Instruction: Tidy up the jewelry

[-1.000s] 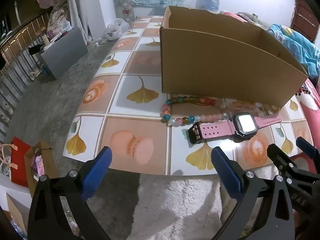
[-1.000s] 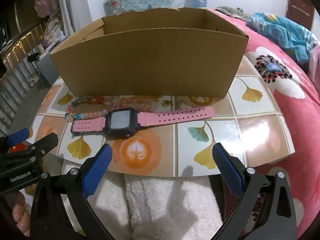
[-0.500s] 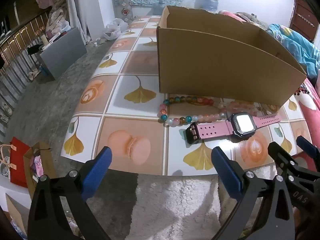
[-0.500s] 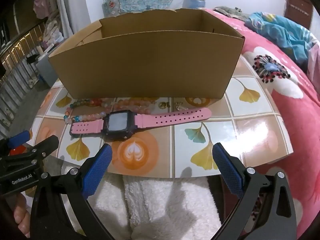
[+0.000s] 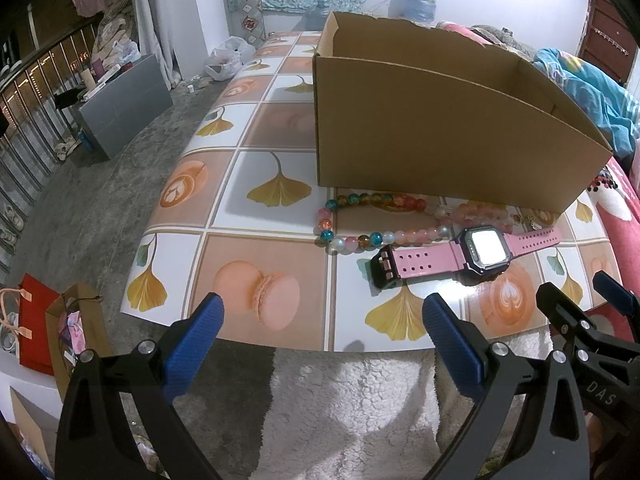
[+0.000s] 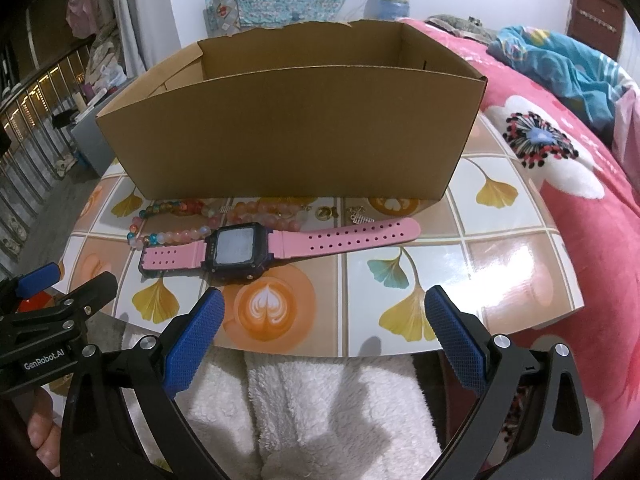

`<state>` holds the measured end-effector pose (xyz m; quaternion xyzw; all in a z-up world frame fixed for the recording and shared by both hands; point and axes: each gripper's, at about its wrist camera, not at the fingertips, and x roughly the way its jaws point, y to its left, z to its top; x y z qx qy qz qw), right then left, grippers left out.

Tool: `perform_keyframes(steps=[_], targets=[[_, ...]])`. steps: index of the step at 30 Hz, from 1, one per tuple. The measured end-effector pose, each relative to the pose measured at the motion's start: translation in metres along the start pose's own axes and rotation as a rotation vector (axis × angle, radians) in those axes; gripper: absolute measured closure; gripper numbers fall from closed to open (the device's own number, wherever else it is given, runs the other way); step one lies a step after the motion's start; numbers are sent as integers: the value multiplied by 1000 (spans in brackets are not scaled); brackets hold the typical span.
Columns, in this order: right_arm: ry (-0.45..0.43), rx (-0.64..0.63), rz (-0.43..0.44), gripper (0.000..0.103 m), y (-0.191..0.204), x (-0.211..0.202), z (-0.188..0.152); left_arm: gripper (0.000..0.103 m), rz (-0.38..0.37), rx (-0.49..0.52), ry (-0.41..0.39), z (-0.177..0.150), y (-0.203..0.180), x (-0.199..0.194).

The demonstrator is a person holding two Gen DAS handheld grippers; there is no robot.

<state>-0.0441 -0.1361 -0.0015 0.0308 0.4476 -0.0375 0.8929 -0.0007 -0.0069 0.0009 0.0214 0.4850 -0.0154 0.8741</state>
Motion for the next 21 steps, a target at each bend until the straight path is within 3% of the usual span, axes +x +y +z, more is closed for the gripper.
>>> perform_keyframes(steps=[21], targets=[[0,4,0,8,0,1,0,6,-3,-2,0,0,0,0]])
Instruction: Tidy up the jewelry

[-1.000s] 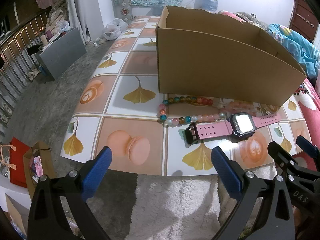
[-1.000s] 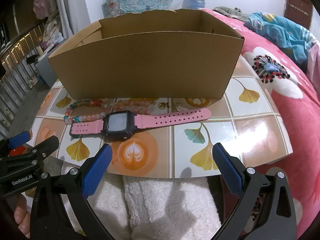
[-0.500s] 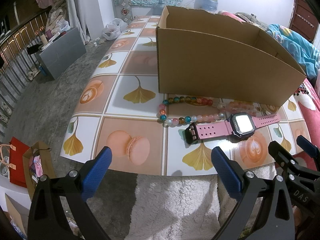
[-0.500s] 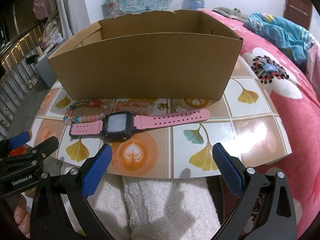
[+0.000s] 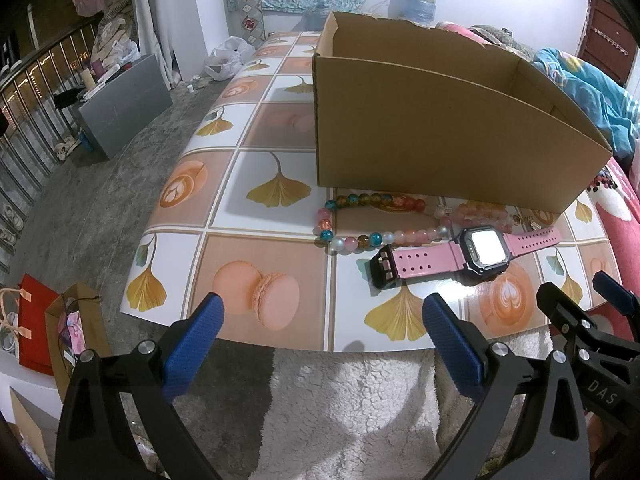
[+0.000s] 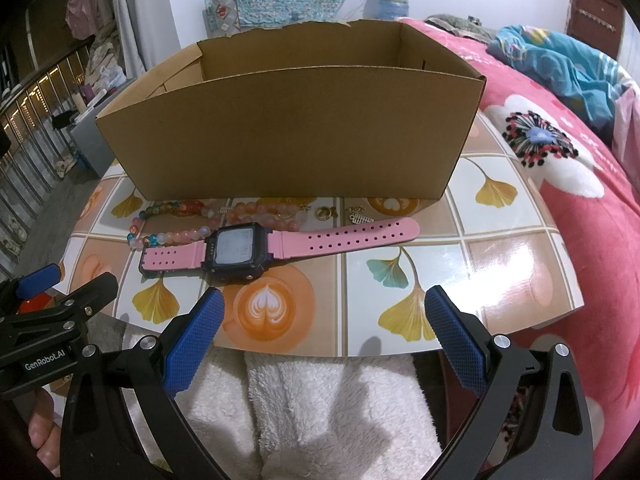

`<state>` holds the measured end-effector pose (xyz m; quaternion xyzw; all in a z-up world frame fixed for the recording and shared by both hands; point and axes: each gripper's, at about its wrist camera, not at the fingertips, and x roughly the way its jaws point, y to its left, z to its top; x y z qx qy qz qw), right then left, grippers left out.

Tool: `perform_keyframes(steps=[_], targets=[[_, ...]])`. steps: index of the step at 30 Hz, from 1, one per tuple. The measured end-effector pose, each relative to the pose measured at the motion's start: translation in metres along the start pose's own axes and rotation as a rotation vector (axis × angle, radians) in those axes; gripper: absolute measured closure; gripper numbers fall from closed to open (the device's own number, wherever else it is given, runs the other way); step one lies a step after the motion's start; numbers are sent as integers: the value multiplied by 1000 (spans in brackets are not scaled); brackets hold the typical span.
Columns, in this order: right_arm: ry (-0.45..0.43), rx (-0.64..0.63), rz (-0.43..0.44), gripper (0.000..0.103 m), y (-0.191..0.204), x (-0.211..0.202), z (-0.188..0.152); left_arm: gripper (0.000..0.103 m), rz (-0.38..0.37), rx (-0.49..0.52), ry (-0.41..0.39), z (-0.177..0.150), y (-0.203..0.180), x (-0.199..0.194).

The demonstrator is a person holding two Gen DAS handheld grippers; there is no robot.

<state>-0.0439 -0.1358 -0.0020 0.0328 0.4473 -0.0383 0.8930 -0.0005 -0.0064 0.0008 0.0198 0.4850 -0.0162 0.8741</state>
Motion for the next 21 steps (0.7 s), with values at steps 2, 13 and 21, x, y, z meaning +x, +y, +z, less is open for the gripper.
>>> perform_keyframes(steps=[2,13,21], targets=[[-2,1,-1,8,0,-1,0,6,0,1,0,0,0,0],[0,1,1,8,0,0,1,6,-1,0,-1,0,0,0],[-1,2,2,8,0,-2,2,6,-1,1,-1,0,-1,0]])
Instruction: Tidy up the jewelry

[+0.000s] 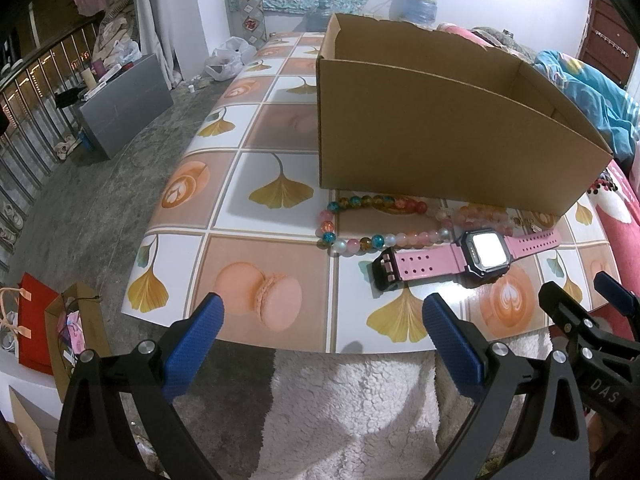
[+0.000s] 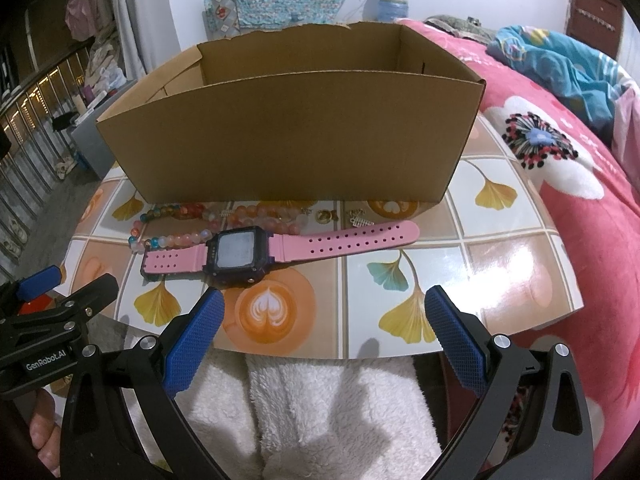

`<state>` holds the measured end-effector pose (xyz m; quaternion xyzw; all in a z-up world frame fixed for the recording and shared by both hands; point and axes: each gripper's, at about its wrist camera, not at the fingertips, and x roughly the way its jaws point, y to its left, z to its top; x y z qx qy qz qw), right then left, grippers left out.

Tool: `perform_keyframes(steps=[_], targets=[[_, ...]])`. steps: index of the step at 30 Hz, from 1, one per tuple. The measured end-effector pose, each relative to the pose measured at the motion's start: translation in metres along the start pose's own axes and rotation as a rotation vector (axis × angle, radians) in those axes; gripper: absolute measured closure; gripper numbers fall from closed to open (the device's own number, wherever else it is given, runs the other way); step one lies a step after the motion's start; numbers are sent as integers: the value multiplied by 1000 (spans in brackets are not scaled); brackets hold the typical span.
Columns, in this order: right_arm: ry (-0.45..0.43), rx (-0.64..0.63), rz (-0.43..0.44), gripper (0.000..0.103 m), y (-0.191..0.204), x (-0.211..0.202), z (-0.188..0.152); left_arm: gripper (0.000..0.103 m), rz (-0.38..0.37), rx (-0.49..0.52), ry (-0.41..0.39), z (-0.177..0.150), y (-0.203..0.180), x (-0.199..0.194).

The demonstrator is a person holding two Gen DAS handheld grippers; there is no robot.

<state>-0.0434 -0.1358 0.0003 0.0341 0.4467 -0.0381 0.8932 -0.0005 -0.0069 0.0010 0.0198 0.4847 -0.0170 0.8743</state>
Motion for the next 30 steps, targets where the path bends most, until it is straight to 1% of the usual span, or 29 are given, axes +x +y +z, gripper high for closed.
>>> perform_keyframes(steps=[30], targets=[[2,2,3,8,-2,-1,1,6,-1,-1,4,1,3,1]])
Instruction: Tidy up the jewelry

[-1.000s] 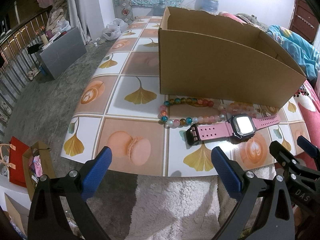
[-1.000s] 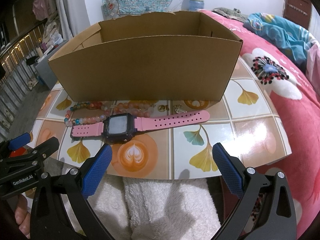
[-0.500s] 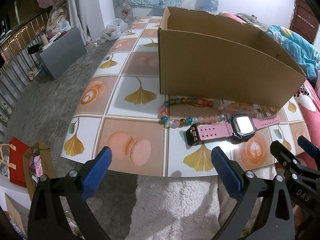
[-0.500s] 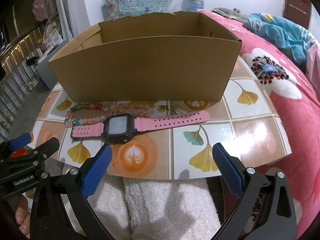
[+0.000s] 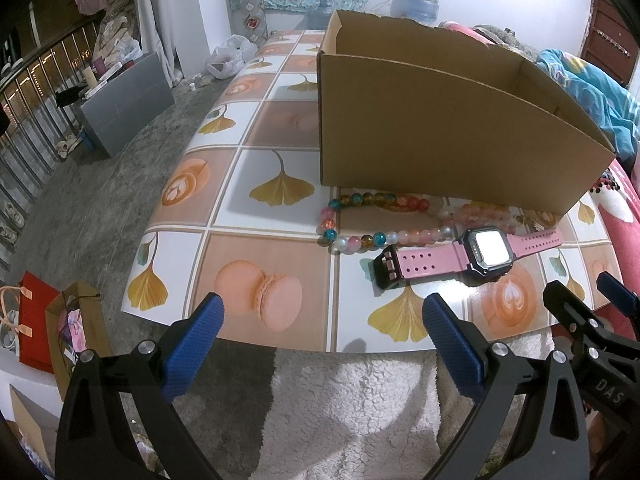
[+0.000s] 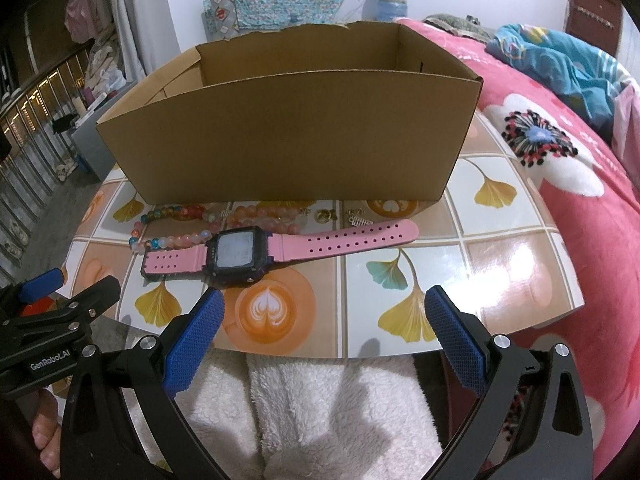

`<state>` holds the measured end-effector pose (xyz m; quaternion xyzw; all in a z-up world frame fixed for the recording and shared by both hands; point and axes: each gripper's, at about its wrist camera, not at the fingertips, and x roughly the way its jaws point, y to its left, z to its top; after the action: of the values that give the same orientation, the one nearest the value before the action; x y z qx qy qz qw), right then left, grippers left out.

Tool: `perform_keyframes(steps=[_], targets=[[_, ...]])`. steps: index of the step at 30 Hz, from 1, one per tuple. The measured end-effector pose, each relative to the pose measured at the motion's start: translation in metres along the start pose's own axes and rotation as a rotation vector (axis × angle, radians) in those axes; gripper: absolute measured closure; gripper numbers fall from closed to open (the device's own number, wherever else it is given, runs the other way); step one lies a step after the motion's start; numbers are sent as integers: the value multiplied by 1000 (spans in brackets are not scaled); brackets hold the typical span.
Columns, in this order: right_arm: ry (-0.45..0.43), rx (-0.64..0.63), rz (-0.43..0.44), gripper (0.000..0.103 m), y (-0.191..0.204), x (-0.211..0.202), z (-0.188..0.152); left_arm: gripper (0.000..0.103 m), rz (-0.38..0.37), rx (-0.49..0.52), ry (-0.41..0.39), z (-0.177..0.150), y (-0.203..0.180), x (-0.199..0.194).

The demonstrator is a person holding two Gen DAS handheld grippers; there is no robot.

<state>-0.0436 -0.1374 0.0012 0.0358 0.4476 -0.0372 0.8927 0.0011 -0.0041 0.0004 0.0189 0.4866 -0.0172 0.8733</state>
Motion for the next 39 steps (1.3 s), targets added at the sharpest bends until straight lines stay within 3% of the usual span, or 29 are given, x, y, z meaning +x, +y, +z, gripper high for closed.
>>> perform_keyframes(steps=[26,31,35,39], targets=[[24,40,38,8,-16,11,0,6,37,26,32,6,-6,18],[23,43,108,8,-23,11,4,6,33,26,16,4,2,19],[8,-20,149,8,-16,10,8,6,4,27,20,1,11,20],[-34,-160,204,8,-1,6,11,6,-31,88,-10,-2,12,18]])
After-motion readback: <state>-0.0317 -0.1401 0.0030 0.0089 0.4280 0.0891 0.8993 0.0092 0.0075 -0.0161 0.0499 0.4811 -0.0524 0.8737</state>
